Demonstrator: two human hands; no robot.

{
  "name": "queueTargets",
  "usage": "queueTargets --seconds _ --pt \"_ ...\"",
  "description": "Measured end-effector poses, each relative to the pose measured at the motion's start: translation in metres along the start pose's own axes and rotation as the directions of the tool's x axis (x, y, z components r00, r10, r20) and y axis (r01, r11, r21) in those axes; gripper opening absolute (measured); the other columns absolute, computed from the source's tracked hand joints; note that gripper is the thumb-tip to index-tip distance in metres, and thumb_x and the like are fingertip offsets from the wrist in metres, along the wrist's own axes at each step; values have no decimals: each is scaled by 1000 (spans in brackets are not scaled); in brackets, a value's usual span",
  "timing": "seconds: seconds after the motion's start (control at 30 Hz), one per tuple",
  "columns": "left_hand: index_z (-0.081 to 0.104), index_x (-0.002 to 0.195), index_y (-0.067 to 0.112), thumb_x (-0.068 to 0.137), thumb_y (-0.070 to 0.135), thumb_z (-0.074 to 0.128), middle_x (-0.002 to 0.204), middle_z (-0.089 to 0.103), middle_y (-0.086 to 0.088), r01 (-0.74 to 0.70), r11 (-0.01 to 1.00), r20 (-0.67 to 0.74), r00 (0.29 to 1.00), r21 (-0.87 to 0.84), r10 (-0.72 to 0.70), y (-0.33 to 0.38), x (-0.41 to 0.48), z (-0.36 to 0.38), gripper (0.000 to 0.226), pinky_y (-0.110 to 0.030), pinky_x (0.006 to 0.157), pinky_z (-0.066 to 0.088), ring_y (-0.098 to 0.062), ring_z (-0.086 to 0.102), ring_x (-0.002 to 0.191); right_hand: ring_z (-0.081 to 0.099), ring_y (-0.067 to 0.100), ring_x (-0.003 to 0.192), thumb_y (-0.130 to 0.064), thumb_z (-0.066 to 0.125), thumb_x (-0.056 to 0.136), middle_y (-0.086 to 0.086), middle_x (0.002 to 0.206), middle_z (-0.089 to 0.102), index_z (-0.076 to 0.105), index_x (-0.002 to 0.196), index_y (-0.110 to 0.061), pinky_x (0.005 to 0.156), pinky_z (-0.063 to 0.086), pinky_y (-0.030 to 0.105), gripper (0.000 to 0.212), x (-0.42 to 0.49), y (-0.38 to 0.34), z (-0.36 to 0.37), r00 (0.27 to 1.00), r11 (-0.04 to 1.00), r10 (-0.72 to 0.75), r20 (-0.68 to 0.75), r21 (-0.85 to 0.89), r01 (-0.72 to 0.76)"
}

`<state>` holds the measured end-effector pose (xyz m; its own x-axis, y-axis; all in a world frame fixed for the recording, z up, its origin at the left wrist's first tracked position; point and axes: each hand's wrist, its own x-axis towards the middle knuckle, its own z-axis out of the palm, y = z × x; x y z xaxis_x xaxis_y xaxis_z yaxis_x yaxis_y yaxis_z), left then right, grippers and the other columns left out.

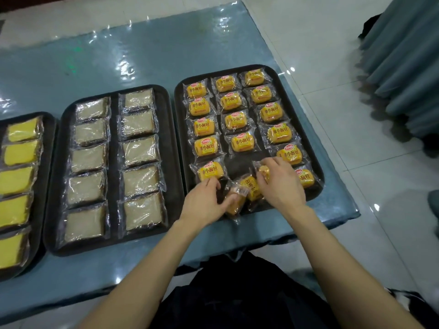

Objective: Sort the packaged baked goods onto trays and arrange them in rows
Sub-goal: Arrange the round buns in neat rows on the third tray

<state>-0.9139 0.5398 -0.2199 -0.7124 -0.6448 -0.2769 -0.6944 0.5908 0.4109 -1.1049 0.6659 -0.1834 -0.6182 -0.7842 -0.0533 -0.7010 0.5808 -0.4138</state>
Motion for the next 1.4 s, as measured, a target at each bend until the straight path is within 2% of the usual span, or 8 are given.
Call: queueTargets --seconds 0.13,0.3,0.5,0.67,0.8,0.9,1.1,1.4 --pt "47 111 26 78 80 76 106 62 5 61 996 123 991 -58 -54 18 -6 10 69 -42 80 53 -21 62 95 62 37 117 -33 68 101 13 128 64 59 136 -16 93 57 48 40 -12 13 13 974 989 85 210 -136 -57" --pt "44 111 27 77 43 84 105 63 4 44 989 117 993 -139 -28 19 -9 10 55 -39 79 48 -23 62 96 57 34 126 -33 78 97 12 134 59 54 140 -14 103 52 45 53 -20 10 20 974 989 129 188 -101 -111" --pt "54 123 29 80 27 79 123 61 3 -21 973 3 1000 230 21 -19 -22 -5 50 -42 104 44 -25 58 119 49 36 133 -41 76 95 15 141 51 49 147 -13 107 51 48 65 -23 3 27 954 988 150 259 -61 -139" --pt "60 135 23 81 41 81 147 52 -4 -11 976 -89 996 217 31 -18 -33 3 61 -47 120 39 -29 47 141 64 37 111 -39 79 89 13 117 68 46 136 -21 95 57 53 60 -23 9 29 959 995 99 264 -28 -95" --pt "64 135 22 87 52 75 145 54 -3 -85 986 -249 961 143 119 15 -36 13 58 -48 122 40 -27 47 141 58 29 122 -22 87 80 7 125 65 48 140 -16 107 51 47 71 -15 23 13 980 997 36 197 59 -49" --pt "63 136 23 86 60 75 147 56 -2 -109 978 -204 968 180 145 38 -26 22 63 -47 122 40 -27 48 142 51 23 132 -14 87 81 3 136 59 48 145 -15 114 49 43 75 -5 37 -3 988 992 -15 153 125 -5" --pt "36 166 20 70 67 89 158 49 -5 -86 927 31 996 365 80 63 6 34 119 -49 131 25 -30 41 148 55 19 136 -15 85 84 -1 147 56 47 149 -18 108 50 36 75 17 66 -24 982 973 -106 157 218 70" --pt "38 159 32 74 34 95 140 41 1 -81 960 99 994 268 56 76 10 23 103 -38 111 45 -26 43 134 56 21 136 -15 84 86 0 147 56 47 152 -19 113 49 41 76 36 78 -34 975 954 -154 158 279 106"
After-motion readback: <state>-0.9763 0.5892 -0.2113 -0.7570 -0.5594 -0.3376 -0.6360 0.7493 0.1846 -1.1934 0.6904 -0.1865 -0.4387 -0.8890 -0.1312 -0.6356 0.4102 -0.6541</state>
